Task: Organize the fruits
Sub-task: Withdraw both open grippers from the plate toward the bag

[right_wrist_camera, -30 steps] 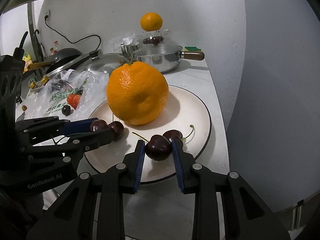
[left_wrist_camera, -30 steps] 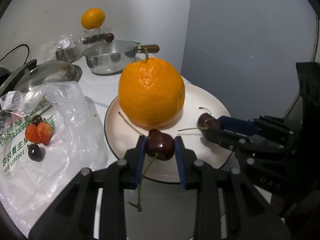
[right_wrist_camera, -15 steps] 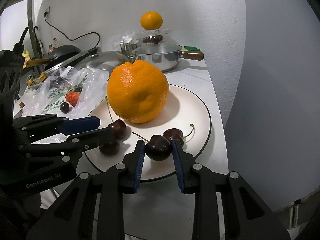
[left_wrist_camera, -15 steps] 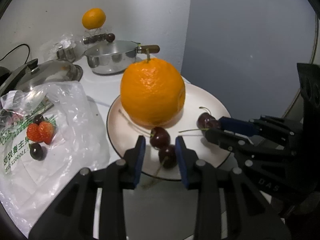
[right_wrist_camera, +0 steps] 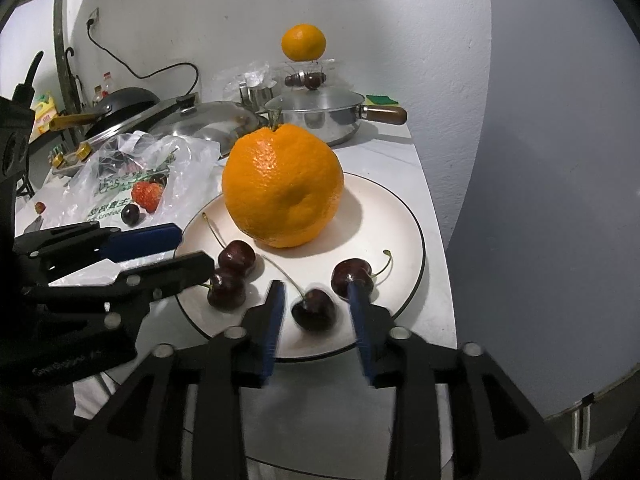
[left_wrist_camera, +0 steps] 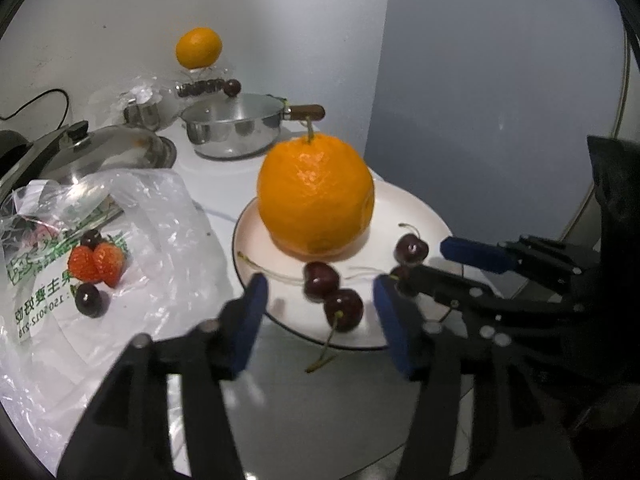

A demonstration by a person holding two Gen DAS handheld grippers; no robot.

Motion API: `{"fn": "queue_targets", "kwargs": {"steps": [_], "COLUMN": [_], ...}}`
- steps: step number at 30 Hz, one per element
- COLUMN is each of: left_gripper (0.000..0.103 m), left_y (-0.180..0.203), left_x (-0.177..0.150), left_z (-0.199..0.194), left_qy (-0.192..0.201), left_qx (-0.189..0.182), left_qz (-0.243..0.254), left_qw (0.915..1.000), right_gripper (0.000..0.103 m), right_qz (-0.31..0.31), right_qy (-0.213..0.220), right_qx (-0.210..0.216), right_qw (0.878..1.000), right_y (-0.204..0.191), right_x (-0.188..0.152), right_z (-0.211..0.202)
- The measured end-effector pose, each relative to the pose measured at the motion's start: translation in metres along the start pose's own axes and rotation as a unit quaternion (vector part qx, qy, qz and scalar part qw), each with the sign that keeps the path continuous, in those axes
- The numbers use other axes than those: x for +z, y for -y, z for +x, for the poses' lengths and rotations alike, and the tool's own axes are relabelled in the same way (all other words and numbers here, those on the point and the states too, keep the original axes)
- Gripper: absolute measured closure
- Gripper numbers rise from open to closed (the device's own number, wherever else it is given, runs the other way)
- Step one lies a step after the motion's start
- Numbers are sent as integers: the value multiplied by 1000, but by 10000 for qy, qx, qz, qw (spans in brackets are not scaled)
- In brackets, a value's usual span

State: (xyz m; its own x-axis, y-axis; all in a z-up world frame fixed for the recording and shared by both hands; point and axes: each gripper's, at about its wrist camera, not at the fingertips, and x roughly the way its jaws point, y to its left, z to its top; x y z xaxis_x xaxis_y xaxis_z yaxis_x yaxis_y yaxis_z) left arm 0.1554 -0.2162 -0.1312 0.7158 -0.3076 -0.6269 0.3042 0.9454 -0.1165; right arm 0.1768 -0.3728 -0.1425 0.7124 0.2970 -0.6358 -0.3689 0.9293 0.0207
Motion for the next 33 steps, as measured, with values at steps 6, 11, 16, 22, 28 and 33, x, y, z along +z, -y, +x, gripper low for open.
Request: {"fn": "queue_targets", "kwargs": {"steps": [6,11,16,22,28,33], "left_gripper": [45,45,45,45,44,44], "left_y": [-5,-10,-21,-39,-60,-81], "left_x": [1,1,1,-1,-4,-9], "left_z": [-8,-16,-26,-38,-51,-61], "left_qy": [73,156,234,331,424,491], "left_qx": [27,82,191,320,451,559], "left_qz": [-27,-55,-107,-210,-342,-479], "left_qw": [10000,9998,9995,9987,9975,9961], "right_gripper": [62,61,61,61,61,61], "right_qz": [-30,-83,-154,-206,-299,-443], "right_qy": [23,71,125,203,284,305], "right_qx": [-54,-59,-29,44,108,165], "right_qw": [10000,9999,9998,9996,9991,9984], "right_y": [-4,-10,-21,-35,-53,-73], "right_x": [2,7,12,20,27,33], "right_z": [-3,-7,-10,-12,-13,-11]}}
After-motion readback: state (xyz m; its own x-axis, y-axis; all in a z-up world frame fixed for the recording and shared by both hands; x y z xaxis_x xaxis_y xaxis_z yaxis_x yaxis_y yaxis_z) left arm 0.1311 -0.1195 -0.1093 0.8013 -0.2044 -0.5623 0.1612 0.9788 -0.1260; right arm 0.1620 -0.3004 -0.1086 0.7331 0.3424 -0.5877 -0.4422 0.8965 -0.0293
